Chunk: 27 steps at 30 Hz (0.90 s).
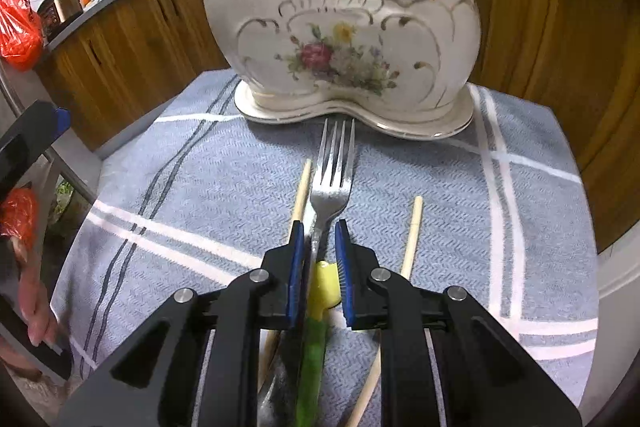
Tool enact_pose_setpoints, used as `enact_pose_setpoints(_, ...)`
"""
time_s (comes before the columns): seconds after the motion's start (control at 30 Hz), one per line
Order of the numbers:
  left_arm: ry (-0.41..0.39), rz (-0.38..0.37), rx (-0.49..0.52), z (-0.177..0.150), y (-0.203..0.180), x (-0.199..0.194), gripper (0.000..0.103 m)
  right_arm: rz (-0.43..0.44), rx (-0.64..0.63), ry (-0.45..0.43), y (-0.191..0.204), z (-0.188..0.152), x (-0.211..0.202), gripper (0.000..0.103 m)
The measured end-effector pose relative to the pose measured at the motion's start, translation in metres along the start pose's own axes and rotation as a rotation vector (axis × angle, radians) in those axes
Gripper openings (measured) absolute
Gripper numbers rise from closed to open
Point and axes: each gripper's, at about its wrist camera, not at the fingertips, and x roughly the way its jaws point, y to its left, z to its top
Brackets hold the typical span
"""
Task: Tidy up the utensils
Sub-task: 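Grasp a silver fork with the right tool, then grasp a chopstick with the left tool while the right lifts the silver fork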
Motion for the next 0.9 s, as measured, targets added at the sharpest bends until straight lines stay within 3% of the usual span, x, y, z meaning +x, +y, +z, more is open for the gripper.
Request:
enact_pose_setpoints(0.07,0.002,0.000,0.003,0.000,0.000,0.000,0.096,0.009,0.002,0.004,-0.003,0.001,0.001,0.010)
enact_pose_setpoints(0.33,0.042,-0.018,-0.017,-0.001,-0.002,0.005,0.096,0.072,0.046,-0.052,-0.015,0.002,-0.017,0.005)
enact_pose_setpoints(0.53,0.133,-0.013,-0.011,-0.005,-0.014,0.016,0.096,0.139,0.070,-0.113,-0.030,-0.003,-0.045,0.005)
enact_pose_setpoints(0.77,0.267,-0.018,0.069,-0.020,-0.048,0.033,0.095,0.167,0.065,-0.168,-0.034,-0.004,-0.068,0.005)
enact_pose_setpoints(0.9,0.352,-0.055,0.032,-0.028,-0.058,0.044,0.090,0.171,0.053,-0.187,-0.035,-0.009,-0.077,0.005)
